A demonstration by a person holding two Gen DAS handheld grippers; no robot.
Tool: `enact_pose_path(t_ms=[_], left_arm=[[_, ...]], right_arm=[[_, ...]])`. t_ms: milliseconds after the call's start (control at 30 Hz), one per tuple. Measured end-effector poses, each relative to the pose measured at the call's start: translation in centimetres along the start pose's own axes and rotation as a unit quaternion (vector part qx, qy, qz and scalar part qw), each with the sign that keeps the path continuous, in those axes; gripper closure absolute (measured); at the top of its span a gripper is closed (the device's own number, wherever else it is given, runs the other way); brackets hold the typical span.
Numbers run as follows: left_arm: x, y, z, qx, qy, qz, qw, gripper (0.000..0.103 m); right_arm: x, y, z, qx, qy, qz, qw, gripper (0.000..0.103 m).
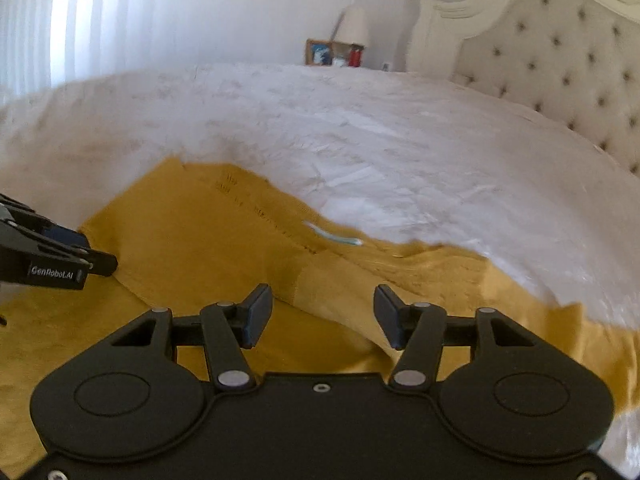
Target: Fold small clothes
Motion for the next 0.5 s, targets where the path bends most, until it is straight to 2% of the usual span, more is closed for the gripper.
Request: enact_pose_path(t_ms=[67, 100, 133, 167, 267, 400, 500], left_arm=[[0.0, 0.6, 0.1, -0.003, -0.004, 0.028, 0.9996, 0.065], [0.2, 0.8, 0.2, -0.007, -0.007, 0.040, 0.9991, 0.065], [0.3, 1.2, 0.4, -0.015, -0.012, 0.056, 0.9983, 0.064], [0.5, 1.6, 0.5, -0.022, -0.017, 0.071, 0.9971, 0.064], [0.7, 2.0, 0.5, -0.025, -0.018, 0.098, 0.9947, 0.063], [0.5, 1.6, 0.0, 0.003, 0.002, 0.097, 0.9953, 0.062], [0.5, 1.6, 0.0, 0.008, 0.004, 0.099, 0.9950, 0.061]], right_arm=[[-1.4, 0.3, -0.5, 0.015, 0.008, -0.015, 1.000, 0.050], [-2.1, 0.5, -0.5, 0.019, 0.014, -0.024, 0.999, 0.062], [-2.5, 0.6, -0.3, 0.017, 0.017, -0.032, 0.999, 0.082], [-2.7, 0.7, 0.4, 0.005, 0.015, -0.036, 0.999, 0.087], [-1.0, 1.0, 4.3, -0.082, 0.010, -0.012, 0.997, 0.088], [2.1, 3.2, 10.5, -0.167, 0.046, -0.015, 0.985, 0.086], [3.8, 6.1, 14.2, -0.199, 0.075, -0.048, 0.976, 0.073]])
Point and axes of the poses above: each gripper's, at about its wrist camera, not at the fingertips, and x roughly against the way its jaws point, z to its right, y to its underside, the point moved 7 cm from there along -x, roughly the way its jaws point, and after that the axes turned 6 degrees about x, right-handed, at the moved point
